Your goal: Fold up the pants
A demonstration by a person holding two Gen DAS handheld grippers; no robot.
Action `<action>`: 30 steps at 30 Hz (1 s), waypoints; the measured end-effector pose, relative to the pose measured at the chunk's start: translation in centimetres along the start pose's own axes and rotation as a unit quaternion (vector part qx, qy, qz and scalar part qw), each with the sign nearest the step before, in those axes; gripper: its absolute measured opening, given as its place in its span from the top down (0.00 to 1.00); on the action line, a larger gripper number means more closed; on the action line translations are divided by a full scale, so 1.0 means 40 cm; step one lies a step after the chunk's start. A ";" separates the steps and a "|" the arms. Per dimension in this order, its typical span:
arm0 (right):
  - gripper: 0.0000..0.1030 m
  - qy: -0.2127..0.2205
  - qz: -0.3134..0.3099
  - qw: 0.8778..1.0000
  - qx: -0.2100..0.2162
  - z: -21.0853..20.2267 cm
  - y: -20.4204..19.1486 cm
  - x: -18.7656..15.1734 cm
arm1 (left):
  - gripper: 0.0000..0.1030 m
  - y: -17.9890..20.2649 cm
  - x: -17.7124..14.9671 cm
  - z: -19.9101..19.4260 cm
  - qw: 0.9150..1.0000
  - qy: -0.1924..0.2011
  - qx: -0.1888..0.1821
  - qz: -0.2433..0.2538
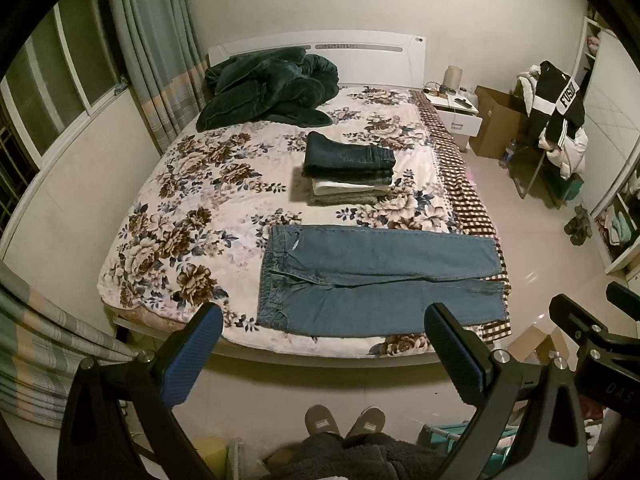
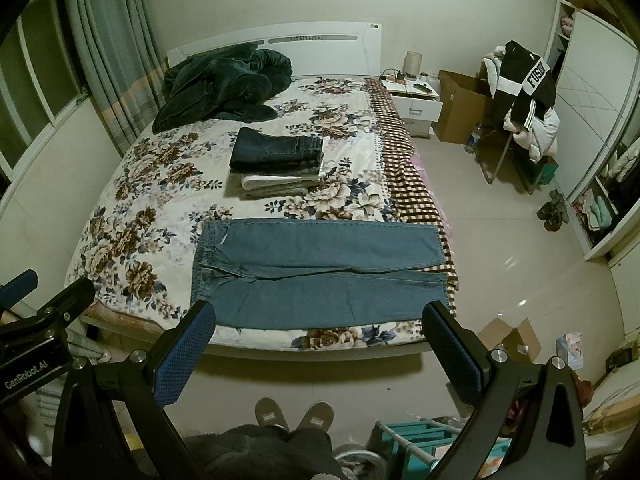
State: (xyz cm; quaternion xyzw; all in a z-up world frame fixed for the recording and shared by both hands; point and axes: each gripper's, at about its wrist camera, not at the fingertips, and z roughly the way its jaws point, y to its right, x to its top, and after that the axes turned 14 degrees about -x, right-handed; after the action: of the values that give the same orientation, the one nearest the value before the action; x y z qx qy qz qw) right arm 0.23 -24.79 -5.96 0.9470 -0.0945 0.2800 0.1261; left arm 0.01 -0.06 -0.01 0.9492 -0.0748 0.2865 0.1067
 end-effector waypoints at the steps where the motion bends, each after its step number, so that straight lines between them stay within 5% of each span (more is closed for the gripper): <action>1: 0.00 0.000 0.000 1.000 0.000 -0.001 0.000 0.000 | 0.00 0.000 0.000 -0.001 1.000 0.000 -0.001 0.000; 30: 0.00 0.001 -0.002 1.000 0.002 -0.016 0.000 0.007 | 0.00 0.000 -0.001 -0.001 1.000 0.005 -0.002 0.000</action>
State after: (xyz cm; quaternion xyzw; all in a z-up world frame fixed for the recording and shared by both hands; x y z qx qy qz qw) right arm 0.14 -24.62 -5.28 0.9472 -0.0919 0.2805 0.1252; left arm -0.04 -0.03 0.01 0.9474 -0.0751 0.2913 0.1089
